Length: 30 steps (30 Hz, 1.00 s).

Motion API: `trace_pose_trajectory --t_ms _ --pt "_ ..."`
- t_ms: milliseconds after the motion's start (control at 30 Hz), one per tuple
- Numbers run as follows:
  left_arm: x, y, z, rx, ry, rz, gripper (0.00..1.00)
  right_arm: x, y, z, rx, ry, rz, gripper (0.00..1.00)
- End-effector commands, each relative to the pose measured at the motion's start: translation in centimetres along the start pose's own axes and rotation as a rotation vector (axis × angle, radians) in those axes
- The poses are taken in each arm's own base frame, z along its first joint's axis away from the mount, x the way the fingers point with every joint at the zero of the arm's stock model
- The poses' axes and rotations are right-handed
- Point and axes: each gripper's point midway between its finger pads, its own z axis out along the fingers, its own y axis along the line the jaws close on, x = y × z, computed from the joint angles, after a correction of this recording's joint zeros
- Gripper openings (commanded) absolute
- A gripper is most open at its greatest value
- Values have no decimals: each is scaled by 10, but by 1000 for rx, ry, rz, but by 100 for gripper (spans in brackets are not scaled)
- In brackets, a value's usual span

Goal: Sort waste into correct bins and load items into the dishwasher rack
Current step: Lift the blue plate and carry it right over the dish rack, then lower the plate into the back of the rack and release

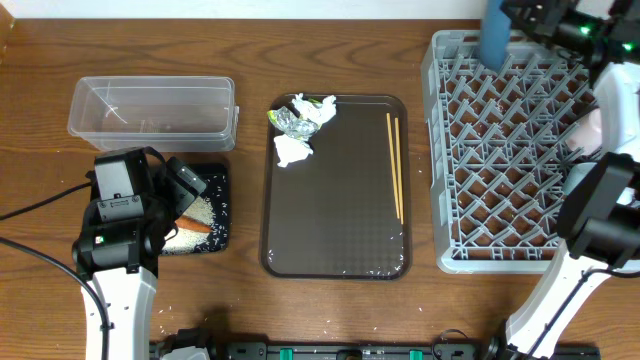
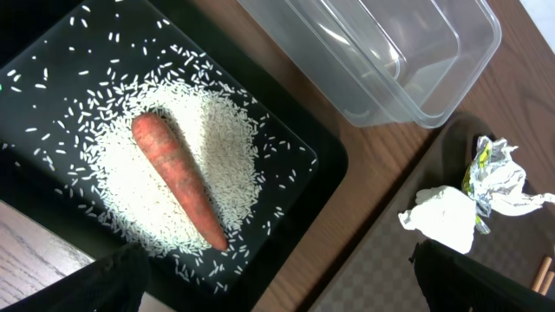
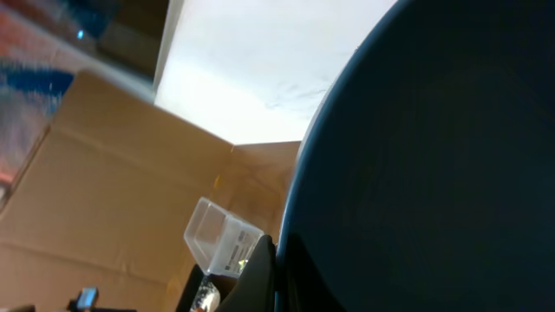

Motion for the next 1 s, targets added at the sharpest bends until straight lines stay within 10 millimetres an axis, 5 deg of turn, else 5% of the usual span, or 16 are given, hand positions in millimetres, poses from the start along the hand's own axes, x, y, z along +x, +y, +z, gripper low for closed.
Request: trace_pose_trajectory --t_ms 0,300,433,500,567,633,667,967 --pt "-8 -1 -4 -3 -22 1 100 -1 -22 -18 29 -16 106 1" --pt "-8 -1 -4 -3 -22 1 100 14 -50 -42 130 -14 242 1" --pt "-8 -1 -4 -3 -22 1 100 13 -51 -56 210 -35 247 15" --pt "-8 -1 -4 -3 -22 1 100 11 -48 -66 290 -56 235 29" --pt "-8 -1 -4 -3 -22 1 100 8 -41 -78 389 -82 216 52" --pt "-8 -1 -4 -3 -22 1 100 5 -33 -94 504 -118 205 92" --pt "-8 -1 -4 -3 -22 1 100 4 -28 -101 544 -134 195 99" --pt "-8 -1 -4 -3 -22 1 100 1 58 -140 671 -236 93 99"
